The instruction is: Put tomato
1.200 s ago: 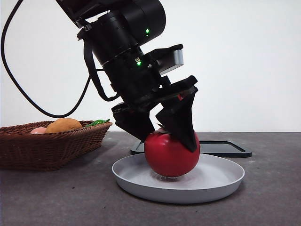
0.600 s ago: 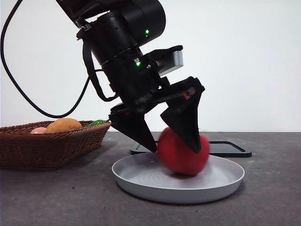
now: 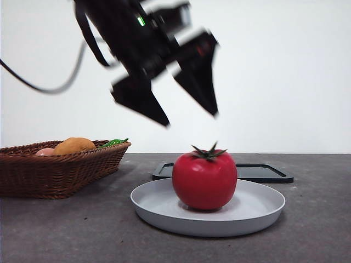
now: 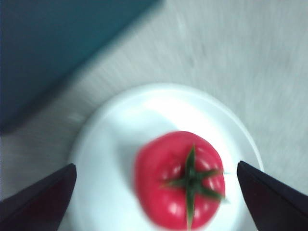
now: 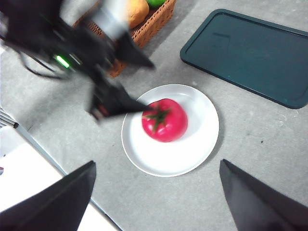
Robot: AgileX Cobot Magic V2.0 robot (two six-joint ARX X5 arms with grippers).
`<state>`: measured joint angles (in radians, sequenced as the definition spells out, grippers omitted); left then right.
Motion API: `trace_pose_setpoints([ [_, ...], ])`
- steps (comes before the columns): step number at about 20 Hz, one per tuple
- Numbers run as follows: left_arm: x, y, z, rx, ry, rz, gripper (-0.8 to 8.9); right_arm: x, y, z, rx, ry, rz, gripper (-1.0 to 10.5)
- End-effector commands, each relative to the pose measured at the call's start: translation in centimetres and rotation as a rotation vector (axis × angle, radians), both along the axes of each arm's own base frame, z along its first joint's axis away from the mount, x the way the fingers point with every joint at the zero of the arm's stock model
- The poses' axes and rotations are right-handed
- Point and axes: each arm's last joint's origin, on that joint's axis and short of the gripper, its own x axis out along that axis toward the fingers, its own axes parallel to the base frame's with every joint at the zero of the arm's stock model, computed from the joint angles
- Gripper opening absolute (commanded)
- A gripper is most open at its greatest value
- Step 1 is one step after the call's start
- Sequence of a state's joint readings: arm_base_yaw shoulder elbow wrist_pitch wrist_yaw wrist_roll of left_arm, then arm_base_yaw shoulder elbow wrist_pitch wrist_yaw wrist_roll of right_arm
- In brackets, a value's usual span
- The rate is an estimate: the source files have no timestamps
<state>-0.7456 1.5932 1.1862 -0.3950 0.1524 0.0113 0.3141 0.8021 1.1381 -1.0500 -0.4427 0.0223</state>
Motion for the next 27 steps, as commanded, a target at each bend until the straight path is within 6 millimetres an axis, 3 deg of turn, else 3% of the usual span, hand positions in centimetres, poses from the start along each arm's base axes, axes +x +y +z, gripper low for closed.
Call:
trace_pose_setpoints([
  [1,-0.5,1.2,2.5,-0.035,-0.036,0.022,5.36,0.1,0.1,0.6,0.006,-0.024,0.008,4.1],
  [7,-4.0,6.8,9.2,-0.153,-0.148,0.106,5.34,0.4,0.2,0.4,-0.001,-0.012,0.006,4.1],
  [10,-6.3,10.0,11.4,-0.166,-0.178,0.150,5.32,0.8,0.3,0.3,-0.006,0.003,0.006,4.1],
  [13,-8.2,12.5,11.3,-0.094,-0.097,0.159,5.32,1.3,0.5,0.1,-0.010,0.009,0.009,4.1],
  [16,-9.8,13.8,10.7,-0.062,0.045,0.080,5.32,1.7,0.6,0.0,-0.011,0.020,0.012,4.1],
  [20,-11.3,14.2,10.5,-0.106,0.166,-0.048,5.31,2.2,0.8,-0.2,-0.015,0.035,0.013,4.1],
  [27,-11.3,14.2,10.5,-0.108,0.167,-0.053,5.31,2.8,1.1,-0.5,-0.020,0.056,0.019,4.1],
])
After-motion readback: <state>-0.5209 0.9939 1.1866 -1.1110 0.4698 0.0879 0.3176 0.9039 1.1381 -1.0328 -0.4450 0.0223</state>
